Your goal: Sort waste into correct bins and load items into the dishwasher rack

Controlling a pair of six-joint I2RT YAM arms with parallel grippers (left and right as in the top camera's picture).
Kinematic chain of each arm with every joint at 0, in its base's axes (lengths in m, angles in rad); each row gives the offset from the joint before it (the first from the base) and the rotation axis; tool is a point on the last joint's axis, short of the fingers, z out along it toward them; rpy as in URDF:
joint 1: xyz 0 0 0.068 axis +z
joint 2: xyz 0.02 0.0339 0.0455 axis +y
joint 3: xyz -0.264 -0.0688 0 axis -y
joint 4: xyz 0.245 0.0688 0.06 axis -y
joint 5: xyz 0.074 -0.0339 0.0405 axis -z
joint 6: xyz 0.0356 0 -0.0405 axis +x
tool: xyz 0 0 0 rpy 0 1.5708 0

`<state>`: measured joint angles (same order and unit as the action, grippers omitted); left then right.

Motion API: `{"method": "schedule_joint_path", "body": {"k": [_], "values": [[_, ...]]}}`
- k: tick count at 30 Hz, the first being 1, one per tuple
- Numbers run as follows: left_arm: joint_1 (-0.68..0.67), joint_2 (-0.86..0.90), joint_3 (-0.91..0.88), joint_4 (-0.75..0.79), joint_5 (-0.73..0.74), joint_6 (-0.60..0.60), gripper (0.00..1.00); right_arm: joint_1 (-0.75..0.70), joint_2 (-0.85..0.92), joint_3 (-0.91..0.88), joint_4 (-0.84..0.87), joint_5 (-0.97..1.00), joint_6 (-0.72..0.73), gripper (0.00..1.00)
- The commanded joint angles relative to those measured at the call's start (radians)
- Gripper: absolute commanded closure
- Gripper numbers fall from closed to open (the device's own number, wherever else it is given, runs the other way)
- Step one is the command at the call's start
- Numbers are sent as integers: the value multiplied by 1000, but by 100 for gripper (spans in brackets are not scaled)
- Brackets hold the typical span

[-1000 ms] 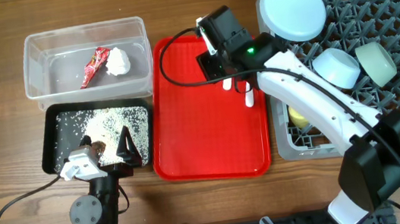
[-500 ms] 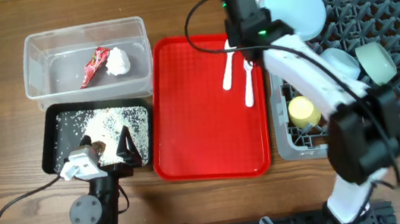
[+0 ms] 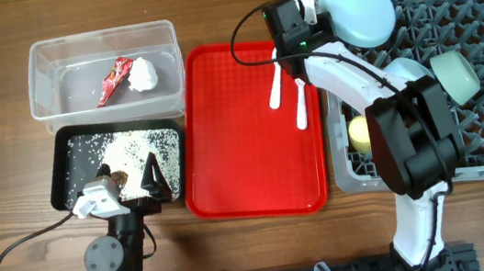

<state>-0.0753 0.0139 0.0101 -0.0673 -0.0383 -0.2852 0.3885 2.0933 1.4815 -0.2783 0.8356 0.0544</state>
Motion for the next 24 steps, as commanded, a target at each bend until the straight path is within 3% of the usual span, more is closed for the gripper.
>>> {"method": "schedule_joint_path", "body": {"k": [1, 9, 12, 16, 18, 24], "values": [[8, -7, -5, 0, 4, 16, 0, -10, -2, 3, 0, 158, -4, 96], [8, -7, -5, 0, 4, 16, 0, -18, -220, 3, -15, 98, 5, 96], [8, -7, -5, 0, 4, 16, 0, -82, -293, 3, -91, 84, 96, 96], [8, -7, -5, 0, 4, 16, 0, -149, -310, 3, -202, -18, 66, 96], [8, -7, -5, 0, 4, 16, 0, -104, -311, 3, -237, -201, -35, 96], [8, -7, -5, 0, 4, 17, 0, -67, -284, 3, -196, -308, 56, 95]]}}
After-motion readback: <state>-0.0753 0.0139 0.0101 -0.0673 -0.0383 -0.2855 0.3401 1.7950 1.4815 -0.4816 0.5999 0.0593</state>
